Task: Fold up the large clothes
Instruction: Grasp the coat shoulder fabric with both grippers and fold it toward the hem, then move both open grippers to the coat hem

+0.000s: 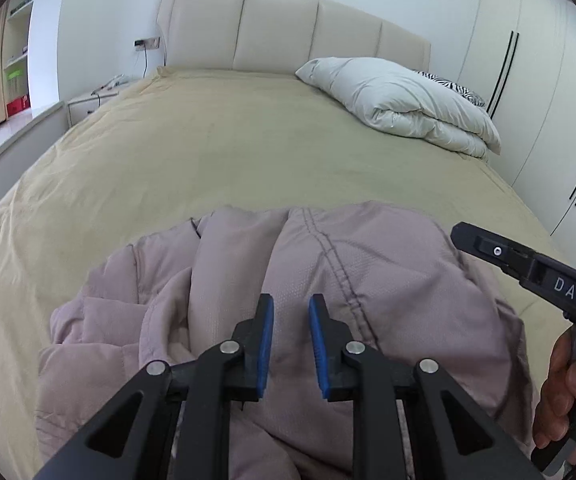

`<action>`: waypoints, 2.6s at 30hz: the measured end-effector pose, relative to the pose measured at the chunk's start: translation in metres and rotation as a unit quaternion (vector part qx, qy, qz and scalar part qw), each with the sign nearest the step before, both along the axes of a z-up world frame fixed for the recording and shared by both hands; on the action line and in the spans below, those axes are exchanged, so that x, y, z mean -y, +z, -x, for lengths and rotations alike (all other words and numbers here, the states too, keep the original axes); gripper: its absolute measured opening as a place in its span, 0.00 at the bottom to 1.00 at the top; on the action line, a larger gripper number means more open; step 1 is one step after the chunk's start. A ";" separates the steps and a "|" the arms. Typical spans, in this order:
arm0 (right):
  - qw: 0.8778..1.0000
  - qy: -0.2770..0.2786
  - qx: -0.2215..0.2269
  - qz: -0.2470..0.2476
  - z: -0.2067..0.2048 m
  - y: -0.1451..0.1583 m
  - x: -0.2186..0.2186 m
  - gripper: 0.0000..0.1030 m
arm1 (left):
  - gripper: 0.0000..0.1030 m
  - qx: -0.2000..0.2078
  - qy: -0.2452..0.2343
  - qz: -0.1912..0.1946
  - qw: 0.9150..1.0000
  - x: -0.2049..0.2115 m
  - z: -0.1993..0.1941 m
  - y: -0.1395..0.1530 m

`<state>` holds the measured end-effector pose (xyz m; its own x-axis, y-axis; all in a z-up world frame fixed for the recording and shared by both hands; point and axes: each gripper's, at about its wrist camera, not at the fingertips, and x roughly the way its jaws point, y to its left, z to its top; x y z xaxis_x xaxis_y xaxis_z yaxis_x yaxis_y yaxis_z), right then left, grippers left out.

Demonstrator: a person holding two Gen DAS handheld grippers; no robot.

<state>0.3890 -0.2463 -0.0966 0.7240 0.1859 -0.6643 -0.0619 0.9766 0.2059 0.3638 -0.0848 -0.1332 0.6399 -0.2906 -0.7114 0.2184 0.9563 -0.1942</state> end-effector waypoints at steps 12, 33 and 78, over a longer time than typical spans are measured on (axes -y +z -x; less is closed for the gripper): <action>0.995 0.009 -0.051 0.083 -0.060 -0.096 -0.030 0.09 | 0.18 -0.039 -0.012 0.001 0.999 0.004 -0.018 -0.059; 0.991 0.045 -0.106 0.066 -0.143 -0.077 -0.061 0.10 | 0.15 -0.010 0.011 0.043 0.999 -0.020 0.010 -0.047; 0.997 -0.078 0.002 -0.003 0.423 0.011 0.082 0.97 | 0.85 -0.040 0.044 -0.021 0.998 -0.190 0.395 0.014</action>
<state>-0.0338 -0.3283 -0.0860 0.7464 0.0753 -0.6613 0.0894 0.9732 0.2118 -0.0310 0.1056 -0.1190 0.6019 -0.2038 -0.7721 0.1177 0.9790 -0.1666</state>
